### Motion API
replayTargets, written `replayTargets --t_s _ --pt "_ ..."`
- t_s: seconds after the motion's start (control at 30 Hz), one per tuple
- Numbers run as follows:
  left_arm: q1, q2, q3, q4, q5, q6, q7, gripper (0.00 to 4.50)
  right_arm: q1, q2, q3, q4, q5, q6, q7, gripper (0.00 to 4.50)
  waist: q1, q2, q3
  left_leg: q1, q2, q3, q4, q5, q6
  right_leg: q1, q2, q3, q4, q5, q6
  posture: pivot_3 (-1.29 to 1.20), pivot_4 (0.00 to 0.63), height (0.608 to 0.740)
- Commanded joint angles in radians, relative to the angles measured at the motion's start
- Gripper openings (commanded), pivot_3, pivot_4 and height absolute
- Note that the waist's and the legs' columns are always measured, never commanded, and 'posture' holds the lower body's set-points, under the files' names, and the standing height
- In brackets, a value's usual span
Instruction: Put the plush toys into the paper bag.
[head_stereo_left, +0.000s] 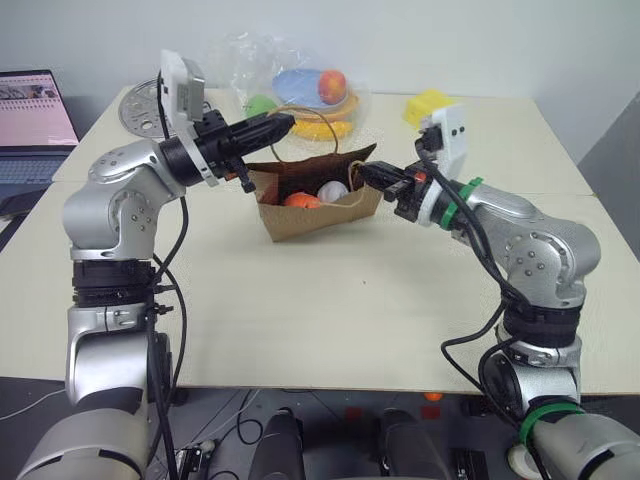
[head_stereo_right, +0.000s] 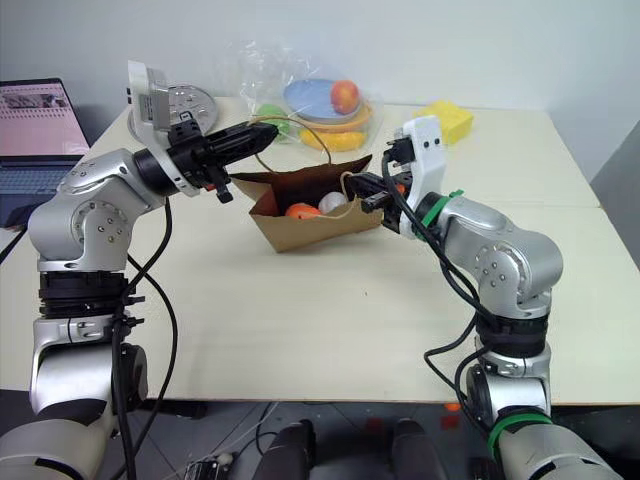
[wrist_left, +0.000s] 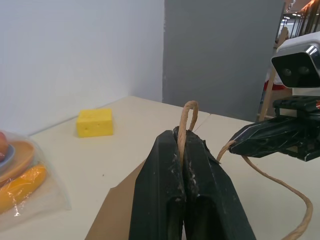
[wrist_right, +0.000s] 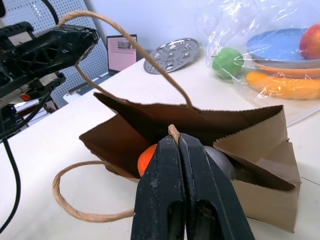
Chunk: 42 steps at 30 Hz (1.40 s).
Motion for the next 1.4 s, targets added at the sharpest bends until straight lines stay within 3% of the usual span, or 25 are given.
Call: replayTargets --t_s 0.03,0.3,0.57,0.87,1.0,1.1,1.33,1.4 --pt "0.007 -0.011 -0.001 -0.037 -0.012 -0.010 0.003 0.00 -0.042 0.012 0.009 0.019 -0.010 -0.052 -0.020 0.05 -0.001 0.000 0.000 0.000 0.000 0.000 0.000 0.000 0.000 0.000 0.000 0.000 0.000 0.000 0.000 0.00 0.150 0.740" --pt "-0.064 -0.026 0.039 -0.030 -0.067 0.055 0.037 0.00 -0.146 0.014 -0.074 0.024 0.060 -0.004 -0.071 0.05 0.002 0.000 0.000 -0.001 0.000 0.000 0.000 0.000 0.000 -0.001 0.000 0.000 0.000 0.000 0.000 0.00 0.150 0.740" --pt "-0.041 -0.020 0.021 -0.088 -0.094 0.103 0.035 0.00 -0.164 0.017 -0.097 0.014 0.098 0.018 -0.112 0.05 -0.001 0.000 0.000 -0.001 0.000 0.000 -0.001 0.000 0.000 -0.001 0.000 0.000 0.000 0.000 0.000 0.00 0.150 0.740" --pt "0.077 -0.029 -0.039 -0.129 -0.043 0.088 0.052 0.00 -0.039 0.037 -0.006 0.022 0.038 -0.038 -0.152 0.05 -0.001 0.000 0.000 -0.001 0.000 0.000 -0.001 0.000 0.000 -0.001 0.000 0.000 0.000 0.000 0.000 0.00 0.150 0.740" --pt "0.088 -0.025 -0.037 -0.133 -0.047 0.089 0.047 0.00 0.004 -0.009 0.076 0.035 -0.025 -0.112 -0.103 0.05 -0.001 0.000 0.000 -0.001 0.000 0.000 -0.001 0.000 0.000 -0.001 0.000 0.000 0.000 0.000 0.000 0.00 0.150 0.740" --pt "0.105 -0.020 -0.021 -0.174 -0.082 0.124 0.045 0.58 0.002 -0.013 0.066 0.034 -0.004 -0.102 -0.084 0.59 -0.001 0.000 0.000 -0.001 0.000 0.000 -0.001 0.000 0.000 -0.001 0.000 0.000 0.000 0.000 0.000 0.00 0.150 0.740" --pt "0.133 0.001 0.018 -0.233 -0.132 0.170 0.067 2.68 -0.007 -0.034 0.044 0.019 0.016 -0.084 -0.056 3.07 -0.001 0.000 0.000 -0.001 0.000 0.000 -0.001 0.000 0.000 -0.001 0.000 0.000 0.000 0.000 0.000 0.00 0.150 0.740" --pt "0.168 0.049 0.068 -0.298 -0.170 0.211 0.079 3.27 -0.025 -0.073 0.011 -0.016 0.053 -0.055 -0.032 3.77 -0.002 0.000 0.000 -0.001 0.000 0.000 -0.001 0.000 0.000 -0.001 0.000 0.000 0.000 0.000 0.000 0.00 0.150 0.740"
